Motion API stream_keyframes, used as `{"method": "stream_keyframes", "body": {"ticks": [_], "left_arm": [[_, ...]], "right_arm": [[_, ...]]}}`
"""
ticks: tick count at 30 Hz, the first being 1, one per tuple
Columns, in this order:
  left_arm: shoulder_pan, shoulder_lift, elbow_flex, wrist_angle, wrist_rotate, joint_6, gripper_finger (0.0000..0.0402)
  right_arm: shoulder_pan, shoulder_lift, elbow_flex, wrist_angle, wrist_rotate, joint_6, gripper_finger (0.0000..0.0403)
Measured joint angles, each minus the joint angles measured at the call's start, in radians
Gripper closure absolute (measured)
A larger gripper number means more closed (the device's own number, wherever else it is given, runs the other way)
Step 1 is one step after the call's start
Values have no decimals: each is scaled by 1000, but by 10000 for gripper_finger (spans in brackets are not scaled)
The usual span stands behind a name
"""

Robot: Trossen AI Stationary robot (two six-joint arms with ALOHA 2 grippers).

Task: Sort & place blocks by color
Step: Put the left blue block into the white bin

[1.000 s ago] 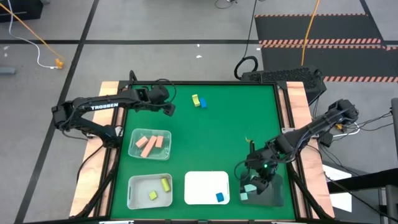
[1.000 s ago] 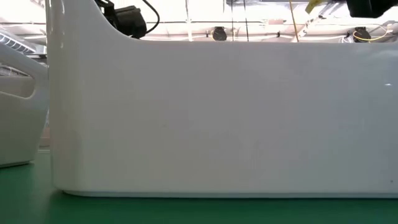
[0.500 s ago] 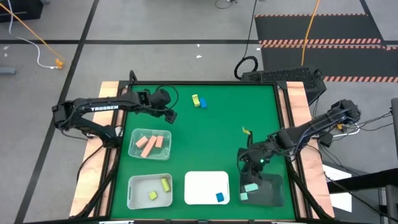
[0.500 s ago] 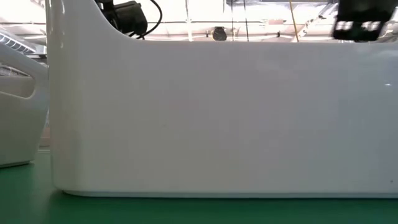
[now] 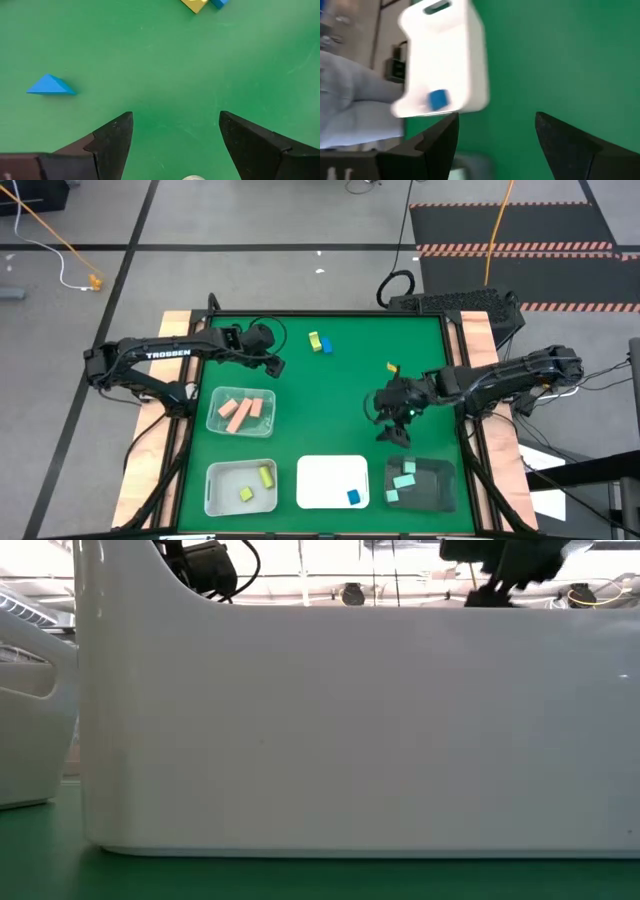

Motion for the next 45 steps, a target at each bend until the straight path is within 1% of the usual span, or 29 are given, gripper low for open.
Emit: {"method": "stream_keyframes", "body": {"ticks": [6,10,12,15,19,22,24,25,29,31,33,36,39,45], "left_arm": [[26,0,0,0,0,-50,105],[49,0,0,1,-6,-54,105],[60,0,0,1,-40,-66,105],[80,0,0,1,-103,-88,105],[123,0,0,0,-127,-81,105],[173,1,0,-1,-130,-154,105],[208,11,1,-8,-132,-220,105],[223,18,2,-16,-133,-227,105],[260,76,2,-24,-175,-146,105],[274,122,2,-23,-170,-128,105],[283,162,2,-18,-154,-141,105],[288,224,2,-18,-150,-184,105],[287,277,2,-17,-148,-227,105],[287,353,1,8,-129,-246,105]], "right_arm": [[-162,0,0,-20,7,-263,152],[-272,0,0,-19,99,-452,152],[-328,0,0,-8,129,-531,152],[-406,5,0,56,132,-601,152],[-474,16,-52,236,130,-656,152],[-512,16,-136,444,128,-655,152],[-538,16,-200,576,135,-605,152],[-549,17,-231,639,136,-575,152],[-576,17,-348,855,135,-446,152],[-577,17,-393,929,135,-369,152],[-576,17,-422,974,135,-310,152],[-569,17,-445,971,135,-264,152],[-561,17,-459,975,135,-242,152],[-558,17,-479,974,135,-237,152]]}}
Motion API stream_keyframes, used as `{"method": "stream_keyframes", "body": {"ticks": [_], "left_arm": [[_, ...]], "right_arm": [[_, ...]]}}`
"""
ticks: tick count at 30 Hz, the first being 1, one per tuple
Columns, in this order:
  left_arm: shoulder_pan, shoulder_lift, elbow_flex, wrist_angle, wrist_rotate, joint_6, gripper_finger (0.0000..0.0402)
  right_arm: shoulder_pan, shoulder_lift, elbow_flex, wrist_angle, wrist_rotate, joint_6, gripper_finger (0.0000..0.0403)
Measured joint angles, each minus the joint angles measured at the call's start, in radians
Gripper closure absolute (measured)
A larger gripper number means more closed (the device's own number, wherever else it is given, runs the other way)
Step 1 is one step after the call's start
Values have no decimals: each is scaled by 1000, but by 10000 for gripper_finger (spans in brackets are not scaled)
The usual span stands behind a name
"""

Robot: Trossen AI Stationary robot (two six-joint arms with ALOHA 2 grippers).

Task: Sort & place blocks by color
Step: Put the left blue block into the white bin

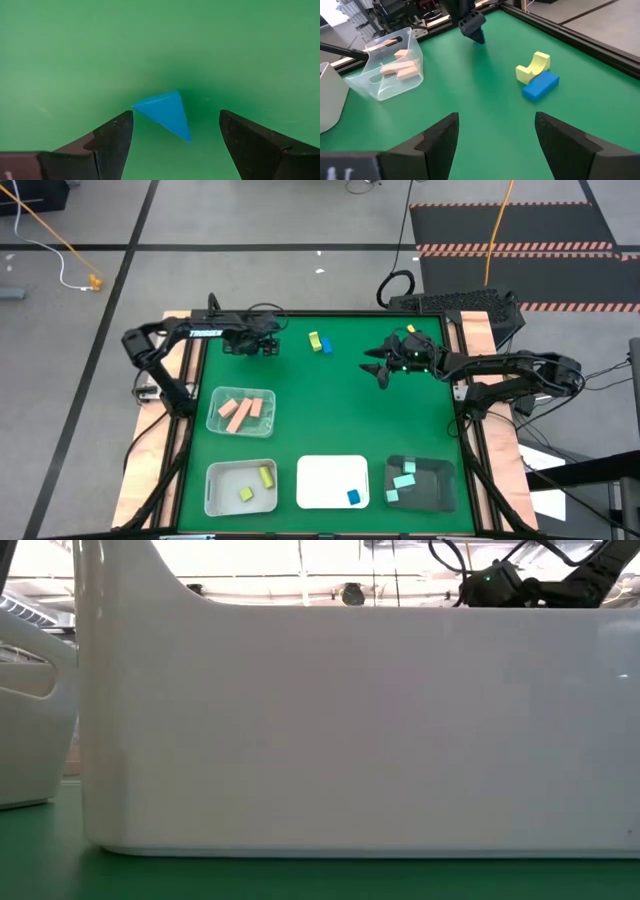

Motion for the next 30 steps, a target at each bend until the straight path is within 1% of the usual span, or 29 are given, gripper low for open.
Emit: {"method": "stream_keyframes", "body": {"ticks": [8,11,14,17,23,28,30], "left_arm": [[11,24,-1,95,2,17,106],[24,25,-1,118,2,41,115],[34,25,-1,120,2,80,145],[35,25,-1,116,15,99,185],[25,25,-1,78,26,98,260],[23,25,-1,69,26,98,307],[23,25,-1,70,26,98,316]], "right_arm": [[0,0,-2,1,0,0,152],[0,0,-2,0,0,0,152],[0,0,-2,0,0,0,152],[0,0,-2,0,0,0,152],[0,0,-2,0,0,0,152],[0,0,-2,0,0,0,152],[0,0,-2,0,0,0,152]]}}
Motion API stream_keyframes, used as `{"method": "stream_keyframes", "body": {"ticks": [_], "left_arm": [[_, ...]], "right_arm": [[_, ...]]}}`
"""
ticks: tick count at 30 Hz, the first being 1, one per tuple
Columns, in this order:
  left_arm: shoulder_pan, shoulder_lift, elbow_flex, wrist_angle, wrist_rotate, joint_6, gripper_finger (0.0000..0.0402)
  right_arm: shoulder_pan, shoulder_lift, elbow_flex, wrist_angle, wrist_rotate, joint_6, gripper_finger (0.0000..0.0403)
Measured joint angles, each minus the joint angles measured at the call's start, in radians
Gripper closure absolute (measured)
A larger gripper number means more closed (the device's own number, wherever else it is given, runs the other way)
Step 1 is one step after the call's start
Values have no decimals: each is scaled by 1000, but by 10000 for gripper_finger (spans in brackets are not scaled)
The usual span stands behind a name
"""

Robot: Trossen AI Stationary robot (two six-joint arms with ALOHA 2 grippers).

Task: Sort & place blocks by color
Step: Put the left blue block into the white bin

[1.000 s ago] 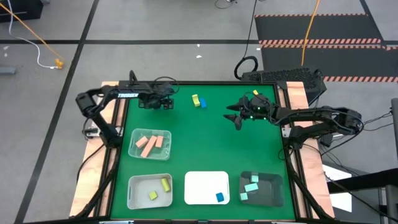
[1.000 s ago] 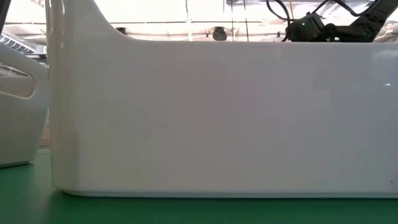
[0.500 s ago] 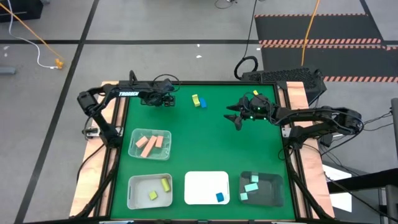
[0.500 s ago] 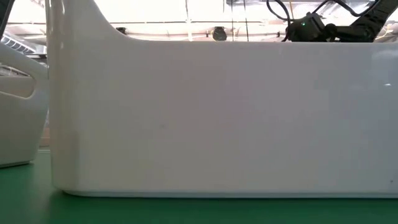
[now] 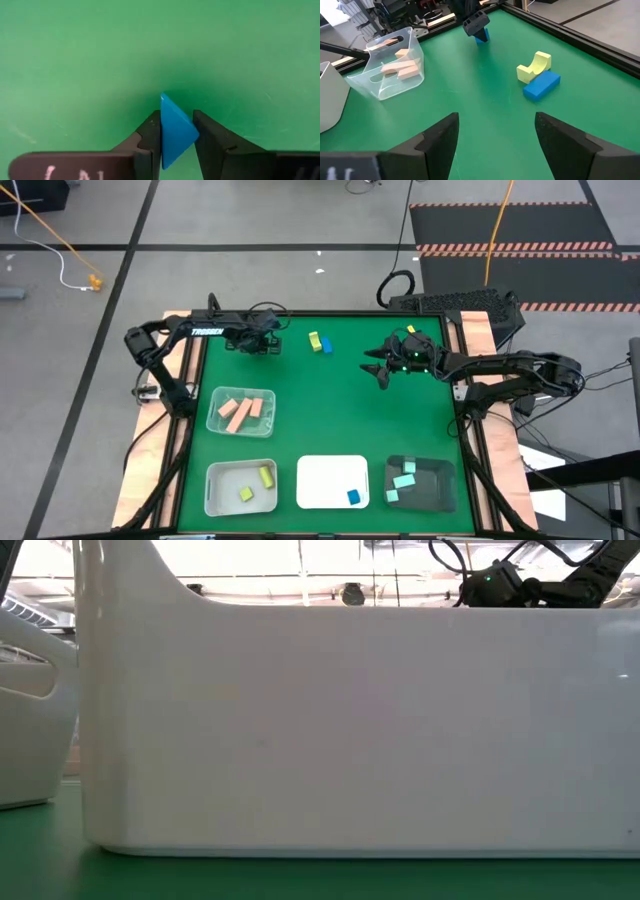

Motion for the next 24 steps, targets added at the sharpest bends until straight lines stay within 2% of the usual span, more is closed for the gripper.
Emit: {"method": "stream_keyframes", "body": {"ticks": [5,13,17,24], "left_arm": [[-4,-1,0,1,9,19,316],[-57,-55,-1,41,131,27,316],[-102,-114,-1,136,192,8,316],[-195,-206,0,447,282,8,316]], "right_arm": [[0,0,0,0,0,0,152],[0,0,0,8,0,0,152],[0,0,0,66,0,20,152],[0,0,0,181,1,168,152]]}}
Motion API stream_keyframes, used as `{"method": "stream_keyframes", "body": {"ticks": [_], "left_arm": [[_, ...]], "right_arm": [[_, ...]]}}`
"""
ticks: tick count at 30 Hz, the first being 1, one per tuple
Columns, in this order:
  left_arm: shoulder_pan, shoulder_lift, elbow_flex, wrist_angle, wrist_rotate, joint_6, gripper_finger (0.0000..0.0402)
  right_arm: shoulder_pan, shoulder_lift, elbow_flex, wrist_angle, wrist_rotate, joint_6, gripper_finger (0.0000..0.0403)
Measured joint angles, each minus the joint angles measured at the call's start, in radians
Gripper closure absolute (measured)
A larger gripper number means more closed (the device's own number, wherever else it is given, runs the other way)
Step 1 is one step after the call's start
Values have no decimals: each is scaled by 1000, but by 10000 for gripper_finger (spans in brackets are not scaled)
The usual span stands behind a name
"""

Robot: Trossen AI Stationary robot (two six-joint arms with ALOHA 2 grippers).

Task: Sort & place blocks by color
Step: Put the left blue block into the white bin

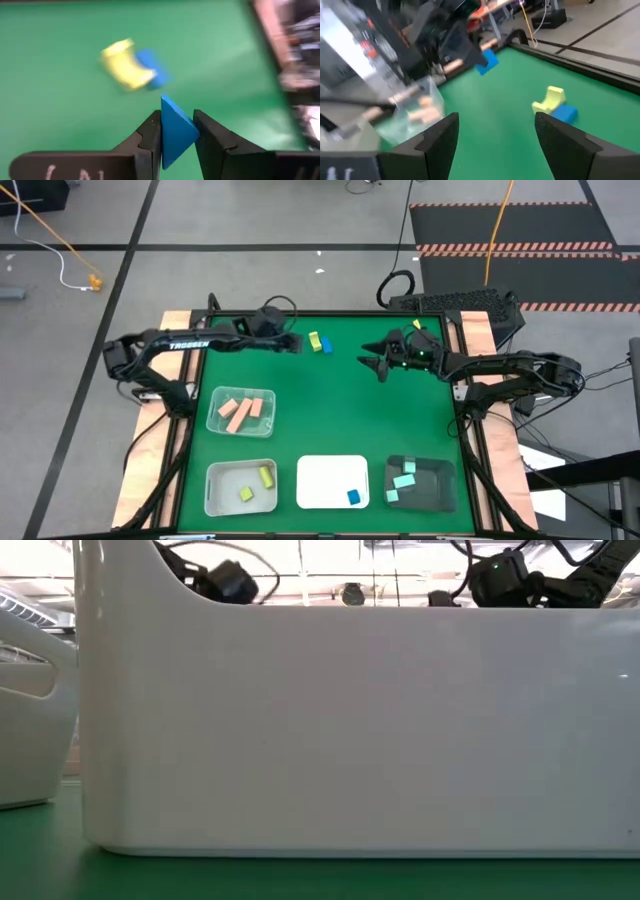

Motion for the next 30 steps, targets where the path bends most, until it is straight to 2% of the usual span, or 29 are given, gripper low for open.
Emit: {"method": "stream_keyframes", "body": {"ticks": [3,6,8,12,19,25,30], "left_arm": [[-44,-10,0,121,24,19,316],[-85,-14,0,256,48,14,316],[-110,-13,0,322,60,3,316],[-151,-13,0,419,63,-13,316],[-210,-13,0,457,84,-65,316],[-303,-13,0,455,143,-28,316],[-399,-13,0,455,189,75,316]], "right_arm": [[0,0,0,60,31,133,152],[0,0,1,73,124,292,152],[0,0,1,71,129,350,152],[54,0,1,131,98,305,152],[208,0,1,320,134,156,152],[307,0,1,337,209,194,152],[364,0,1,344,209,233,152]]}}
